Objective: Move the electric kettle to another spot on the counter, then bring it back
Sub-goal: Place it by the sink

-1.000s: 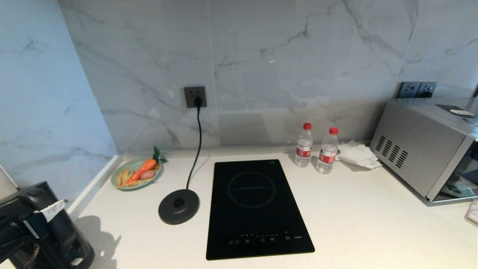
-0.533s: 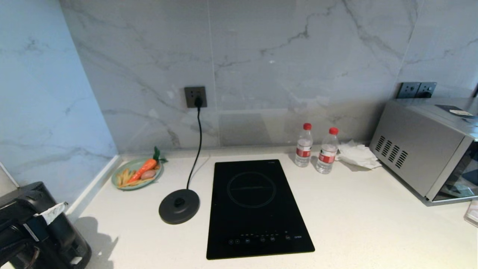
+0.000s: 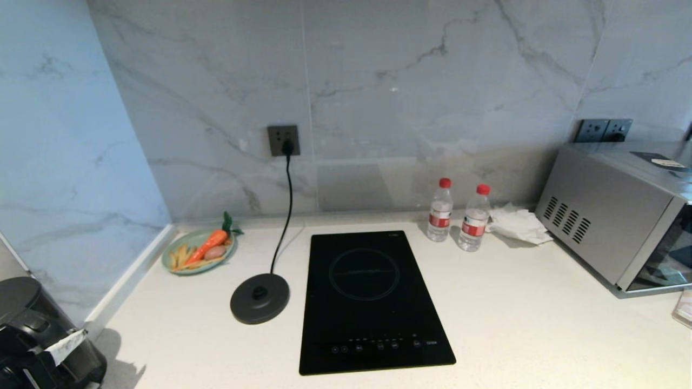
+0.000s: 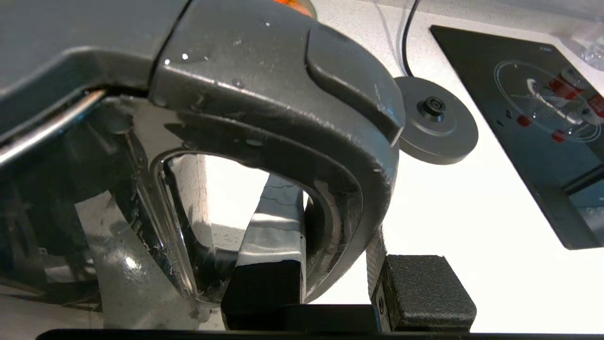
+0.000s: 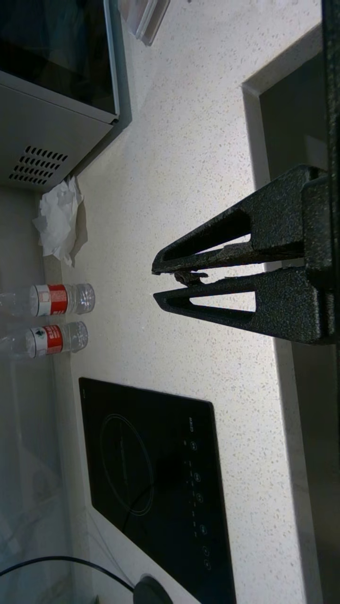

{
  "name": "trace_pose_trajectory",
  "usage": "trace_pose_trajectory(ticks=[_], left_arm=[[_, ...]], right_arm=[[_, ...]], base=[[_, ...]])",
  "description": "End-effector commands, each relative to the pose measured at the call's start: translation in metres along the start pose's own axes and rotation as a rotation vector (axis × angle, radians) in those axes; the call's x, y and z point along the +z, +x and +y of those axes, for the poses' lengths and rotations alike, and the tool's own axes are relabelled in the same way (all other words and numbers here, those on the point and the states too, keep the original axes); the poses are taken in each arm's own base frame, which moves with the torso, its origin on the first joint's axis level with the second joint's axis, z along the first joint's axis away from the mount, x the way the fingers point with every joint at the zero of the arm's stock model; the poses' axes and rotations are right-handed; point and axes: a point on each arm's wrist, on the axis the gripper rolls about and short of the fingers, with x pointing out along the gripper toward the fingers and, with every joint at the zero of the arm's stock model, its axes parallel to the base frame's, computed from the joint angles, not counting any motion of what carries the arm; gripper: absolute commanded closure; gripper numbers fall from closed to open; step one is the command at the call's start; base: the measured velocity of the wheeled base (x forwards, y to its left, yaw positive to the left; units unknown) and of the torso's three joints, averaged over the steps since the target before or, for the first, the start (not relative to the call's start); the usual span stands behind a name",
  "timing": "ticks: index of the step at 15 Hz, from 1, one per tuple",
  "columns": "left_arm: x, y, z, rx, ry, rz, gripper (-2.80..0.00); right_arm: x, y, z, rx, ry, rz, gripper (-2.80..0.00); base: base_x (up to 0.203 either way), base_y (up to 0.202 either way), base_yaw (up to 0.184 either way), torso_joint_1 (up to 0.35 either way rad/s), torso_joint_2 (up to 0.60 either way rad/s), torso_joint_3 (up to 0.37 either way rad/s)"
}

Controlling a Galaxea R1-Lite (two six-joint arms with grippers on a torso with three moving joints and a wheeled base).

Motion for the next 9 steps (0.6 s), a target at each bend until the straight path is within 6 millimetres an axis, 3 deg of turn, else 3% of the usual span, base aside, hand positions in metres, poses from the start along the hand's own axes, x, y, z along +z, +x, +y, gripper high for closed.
trace_pose_trajectory(ticks=[1, 9], left_arm=[[-0.0057, 0.0009, 0.0019, -0.002, -0.026, 0.014, 0.0], [-0.0036, -0.0006, 0.0009, 0.011, -0.014, 0.011, 0.0]], right_arm=[[0.0001, 0.0, 0.0, 0.0, 0.001, -0.001, 0.0], [0.0001, 0.0, 0.0, 0.0, 0.001, -0.001, 0.0]], base=[[0.0, 0.0, 0.0, 0.0, 0.0, 0.0], [0.0, 0.0, 0.0, 0.0, 0.0, 0.0]])
